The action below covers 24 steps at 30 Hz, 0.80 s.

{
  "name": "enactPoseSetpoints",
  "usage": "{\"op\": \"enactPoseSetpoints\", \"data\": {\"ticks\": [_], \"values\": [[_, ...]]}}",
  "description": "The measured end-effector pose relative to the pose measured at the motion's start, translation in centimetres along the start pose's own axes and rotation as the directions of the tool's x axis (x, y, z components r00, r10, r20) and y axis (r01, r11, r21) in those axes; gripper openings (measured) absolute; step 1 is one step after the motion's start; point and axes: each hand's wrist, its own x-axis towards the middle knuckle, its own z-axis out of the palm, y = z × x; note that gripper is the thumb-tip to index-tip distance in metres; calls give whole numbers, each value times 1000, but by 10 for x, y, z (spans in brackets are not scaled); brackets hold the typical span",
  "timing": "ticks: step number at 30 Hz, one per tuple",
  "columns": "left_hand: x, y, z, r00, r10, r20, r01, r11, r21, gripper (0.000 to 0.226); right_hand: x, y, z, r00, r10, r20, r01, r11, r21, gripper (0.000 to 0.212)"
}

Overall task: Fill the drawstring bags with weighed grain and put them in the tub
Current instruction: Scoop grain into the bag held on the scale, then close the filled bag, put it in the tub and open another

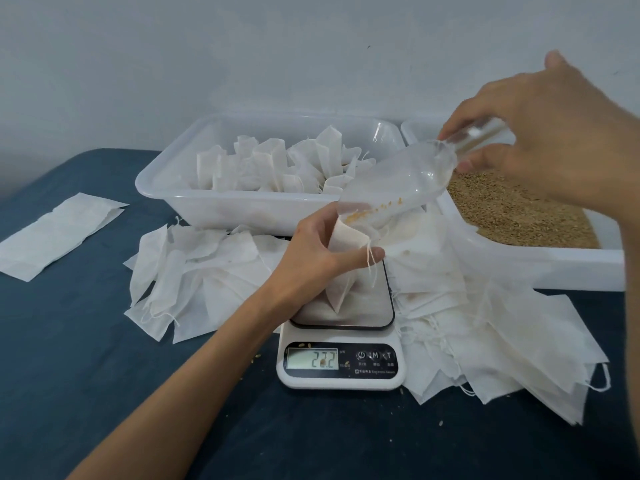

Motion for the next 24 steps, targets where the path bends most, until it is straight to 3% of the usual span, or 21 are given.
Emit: {"op": "enactPoseSetpoints", "data": {"ticks": [3,6,10,13,15,21,24], "values": [[0,-3,-1,1000,29,8,-29,999,39,50,1,16,-3,988,130,78,-137,985,106,30],[0,-4,-3,998,55,15,-56,997,61,41,4,51,4,931,321,176,-344,931,120,29],[1,-7,-3,998,67,10,-68,995,76,27,-1,105,23,785,550,283,-560,827,-52,30],[2,-8,0,998,61,-31,-59,997,53,17,-9,134,45,639,644,420,-632,751,-191,41],[2,-6,1,996,69,-50,-68,997,30,11,-12,144,59,586,658,472,-636,735,-235,47],[7,10,-1,979,133,-156,-137,990,-12,9,-8,153,85,572,617,540,-579,771,-267,25],[20,27,-8,953,176,-245,-181,983,3,5,-2,136,62,689,560,460,-558,815,-156,37]]}}
